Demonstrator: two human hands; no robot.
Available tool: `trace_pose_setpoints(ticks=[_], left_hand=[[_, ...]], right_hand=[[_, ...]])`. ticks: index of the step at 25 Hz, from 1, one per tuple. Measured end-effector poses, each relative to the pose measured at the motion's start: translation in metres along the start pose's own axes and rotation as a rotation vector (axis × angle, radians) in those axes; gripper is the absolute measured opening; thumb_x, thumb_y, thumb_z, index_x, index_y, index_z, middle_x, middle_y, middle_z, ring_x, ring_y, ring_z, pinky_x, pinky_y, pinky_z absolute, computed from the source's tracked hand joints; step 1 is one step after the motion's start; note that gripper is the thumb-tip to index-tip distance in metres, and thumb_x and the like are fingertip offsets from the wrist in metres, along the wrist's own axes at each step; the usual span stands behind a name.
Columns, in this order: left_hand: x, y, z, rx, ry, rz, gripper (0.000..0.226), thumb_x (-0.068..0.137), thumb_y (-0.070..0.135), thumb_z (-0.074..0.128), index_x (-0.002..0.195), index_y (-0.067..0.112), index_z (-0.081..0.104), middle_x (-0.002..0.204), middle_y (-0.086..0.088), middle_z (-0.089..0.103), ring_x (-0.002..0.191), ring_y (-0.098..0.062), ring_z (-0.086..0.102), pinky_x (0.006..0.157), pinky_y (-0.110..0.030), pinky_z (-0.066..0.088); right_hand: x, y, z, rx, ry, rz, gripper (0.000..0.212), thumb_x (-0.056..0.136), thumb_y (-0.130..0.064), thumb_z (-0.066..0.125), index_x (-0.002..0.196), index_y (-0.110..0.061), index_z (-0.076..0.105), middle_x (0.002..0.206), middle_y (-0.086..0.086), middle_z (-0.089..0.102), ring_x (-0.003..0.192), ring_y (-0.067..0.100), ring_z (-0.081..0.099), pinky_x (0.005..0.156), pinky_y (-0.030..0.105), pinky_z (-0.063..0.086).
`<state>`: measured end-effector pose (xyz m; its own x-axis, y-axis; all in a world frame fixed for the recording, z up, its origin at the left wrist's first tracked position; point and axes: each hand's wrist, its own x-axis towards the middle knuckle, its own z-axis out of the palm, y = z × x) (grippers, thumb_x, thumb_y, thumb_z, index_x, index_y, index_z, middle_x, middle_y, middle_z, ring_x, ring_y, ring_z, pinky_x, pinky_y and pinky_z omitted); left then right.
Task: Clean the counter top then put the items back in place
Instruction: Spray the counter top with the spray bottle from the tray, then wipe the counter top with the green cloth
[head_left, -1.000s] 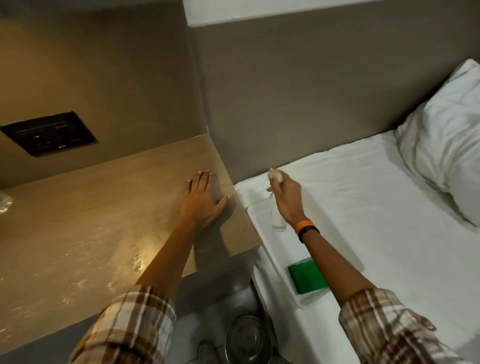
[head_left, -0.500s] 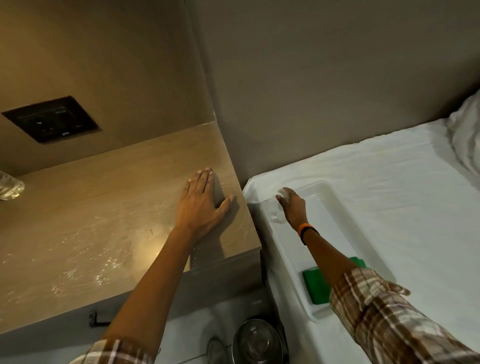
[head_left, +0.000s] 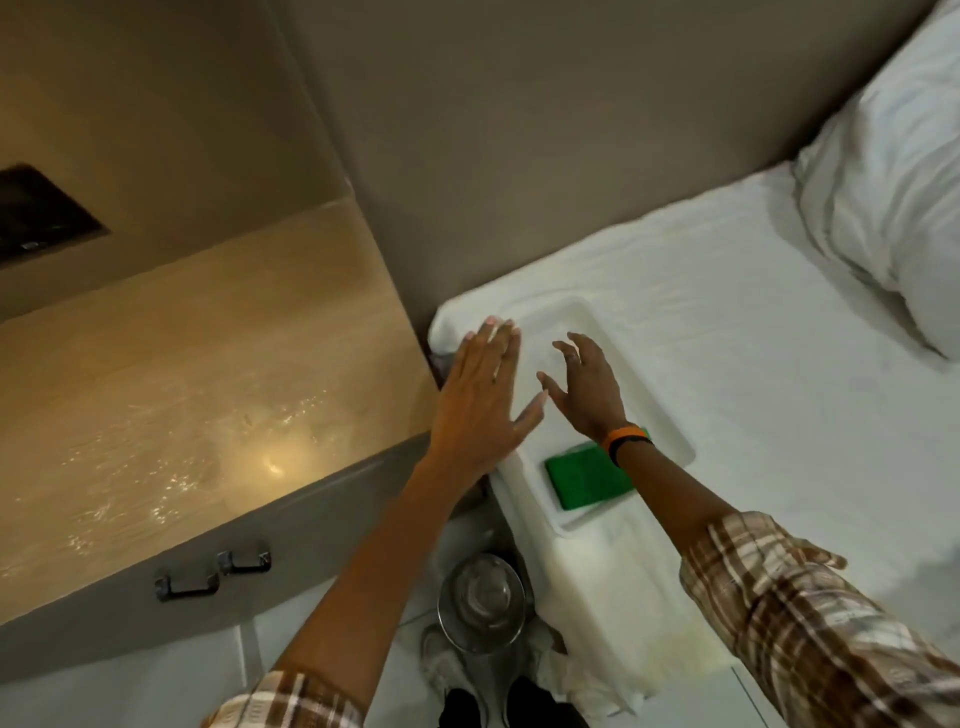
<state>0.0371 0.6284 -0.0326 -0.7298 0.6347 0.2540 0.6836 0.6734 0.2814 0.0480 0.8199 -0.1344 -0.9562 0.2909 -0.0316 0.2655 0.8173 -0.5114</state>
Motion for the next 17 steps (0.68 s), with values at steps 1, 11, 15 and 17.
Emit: trace_pose_setpoints(ticks=[1, 11, 15, 17], left_hand=[[-0.003, 0.014, 0.022, -0.018, -0.031, 0.041, 0.073, 0.097, 0.050, 0.044, 0.152, 0.004, 0.028, 0.159, -0.014, 0.029, 0.150, -0.027, 0.017, 0.124, -0.044, 0.013], [-0.029, 0.015, 0.279, -0.034, -0.568, -0.147, 0.073, 0.091, 0.040, 0.065, 0.147, 0.007, 0.033, 0.141, -0.015, 0.042, 0.126, -0.030, 0.043, 0.101, -0.039, 0.042], [-0.028, 0.014, 0.310, -0.213, -0.522, -0.251, 0.039, 0.080, 0.022, 0.079, 0.108, 0.005, 0.058, 0.107, -0.015, 0.059, 0.097, -0.031, 0.056, 0.078, -0.039, 0.048], [-0.023, 0.010, 0.306, -0.404, -0.545, -0.367, 0.024, 0.079, 0.015, 0.079, 0.091, 0.002, 0.063, 0.094, -0.014, 0.063, 0.086, -0.028, 0.058, 0.071, -0.038, 0.049]], right_hand=[[-0.016, 0.018, 0.003, -0.038, -0.030, 0.033, 0.062, 0.096, -0.049, 0.055, 0.144, -0.012, 0.044, 0.155, 0.016, 0.037, 0.145, 0.033, 0.031, 0.116, 0.049, 0.035], [-0.060, 0.166, 0.087, -0.245, -0.309, 0.457, 0.084, 0.088, -0.042, 0.068, 0.151, -0.007, 0.025, 0.145, 0.022, 0.037, 0.130, 0.039, 0.039, 0.101, 0.050, 0.047], [-0.051, 0.180, 0.103, -0.298, -0.245, 0.471, 0.082, 0.084, -0.042, 0.074, 0.146, -0.007, 0.035, 0.127, 0.021, 0.054, 0.117, 0.041, 0.051, 0.096, 0.051, 0.046], [-0.049, 0.184, 0.104, -0.215, -0.253, 0.439, 0.061, 0.084, -0.037, 0.075, 0.131, -0.007, 0.050, 0.116, 0.019, 0.063, 0.108, 0.039, 0.057, 0.092, 0.047, 0.048]])
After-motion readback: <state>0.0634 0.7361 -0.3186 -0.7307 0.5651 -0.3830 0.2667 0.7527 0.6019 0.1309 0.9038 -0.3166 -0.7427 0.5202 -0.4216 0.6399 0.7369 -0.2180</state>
